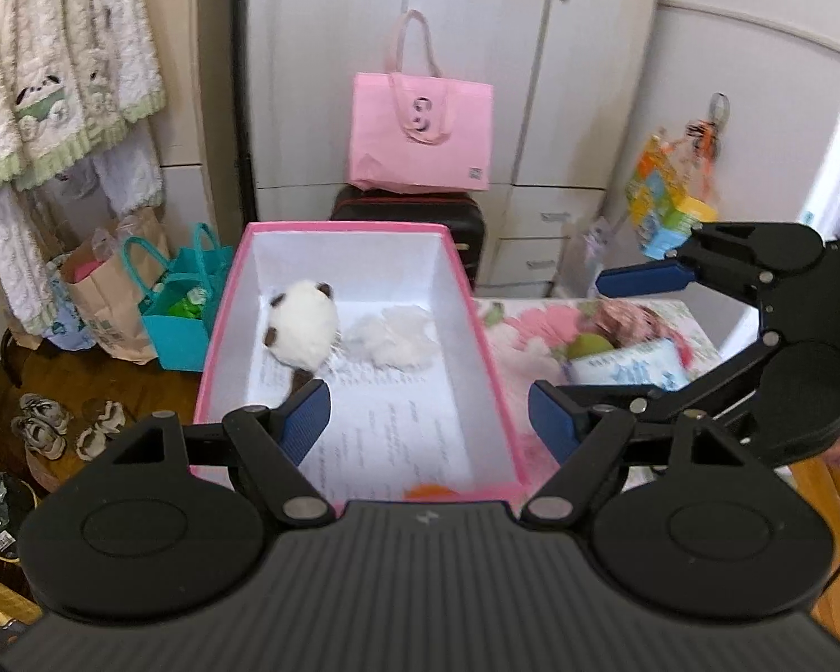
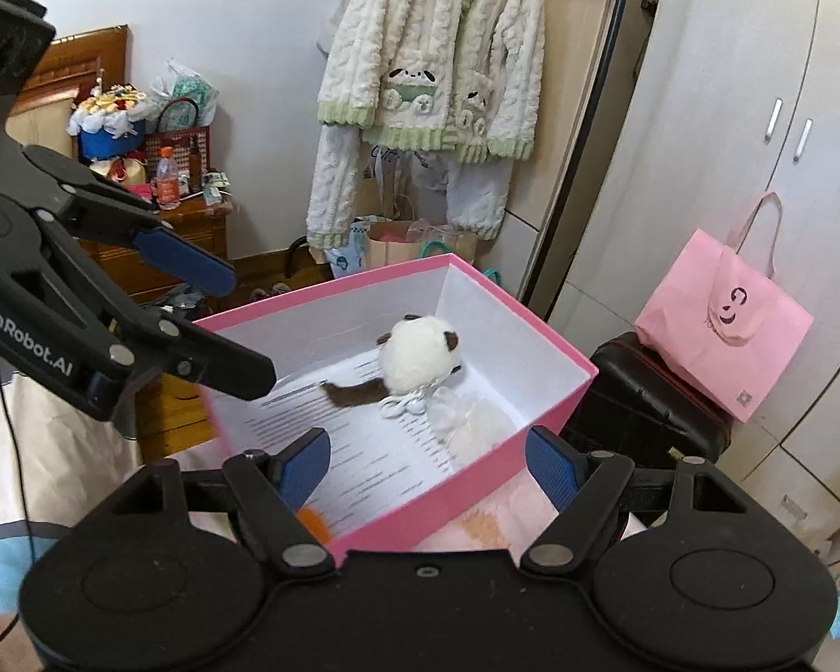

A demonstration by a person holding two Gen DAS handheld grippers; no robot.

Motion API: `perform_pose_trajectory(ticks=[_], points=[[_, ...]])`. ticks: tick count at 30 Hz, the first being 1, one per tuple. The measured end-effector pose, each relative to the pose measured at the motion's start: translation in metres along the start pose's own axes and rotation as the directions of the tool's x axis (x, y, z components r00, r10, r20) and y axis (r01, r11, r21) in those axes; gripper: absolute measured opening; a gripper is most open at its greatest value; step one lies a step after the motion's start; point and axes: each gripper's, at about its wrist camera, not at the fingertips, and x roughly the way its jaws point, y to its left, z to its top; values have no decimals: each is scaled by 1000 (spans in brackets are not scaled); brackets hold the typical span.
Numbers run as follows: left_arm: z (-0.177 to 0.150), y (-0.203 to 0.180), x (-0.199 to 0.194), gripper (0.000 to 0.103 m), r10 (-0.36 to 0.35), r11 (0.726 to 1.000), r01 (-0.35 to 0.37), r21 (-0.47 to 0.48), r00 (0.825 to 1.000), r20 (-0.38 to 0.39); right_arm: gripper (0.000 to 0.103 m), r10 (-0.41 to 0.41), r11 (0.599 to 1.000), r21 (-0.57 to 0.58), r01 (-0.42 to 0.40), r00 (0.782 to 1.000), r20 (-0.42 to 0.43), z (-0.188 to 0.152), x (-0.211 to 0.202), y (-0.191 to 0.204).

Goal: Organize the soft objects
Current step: 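Move the left tool toward the small white tissue pack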

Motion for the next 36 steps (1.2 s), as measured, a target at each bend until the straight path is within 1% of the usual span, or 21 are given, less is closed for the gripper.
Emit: perform_pose_trajectory(ticks=[5,9,13,21,26,31,33,36], points=[[-12,-20,-20,78,-47,998,47,28,999,-16,81,26,999,41,-25,1000,-17,-17,-31,1],[-25,-36,-30,78,-88,994,90,60,996,-32,81,33,997,77,-32,999,-20,-39,-57,-2],[-38,-55,-36,78,-114,987,118,106,993,-40,82,-1,995,104,3,1000,-25,-62,-80,-7],[-54,-89,-36,78,-187,966,195,167,980,-67,82,-61,984,163,67,997,-43,-115,-110,-18],[-63,-107,-24,78,-227,953,242,183,969,-99,82,-100,971,215,107,994,-40,-147,-127,-24],[-68,-123,-1,78,-267,941,288,177,954,-135,83,-124,958,259,123,992,-14,-168,-136,-33],[-71,-128,10,78,-281,936,304,175,949,-145,83,-120,958,262,116,993,2,-175,-137,-36],[-75,-138,26,78,-288,932,314,182,945,-156,83,-141,955,268,131,990,18,-184,-137,-40]])
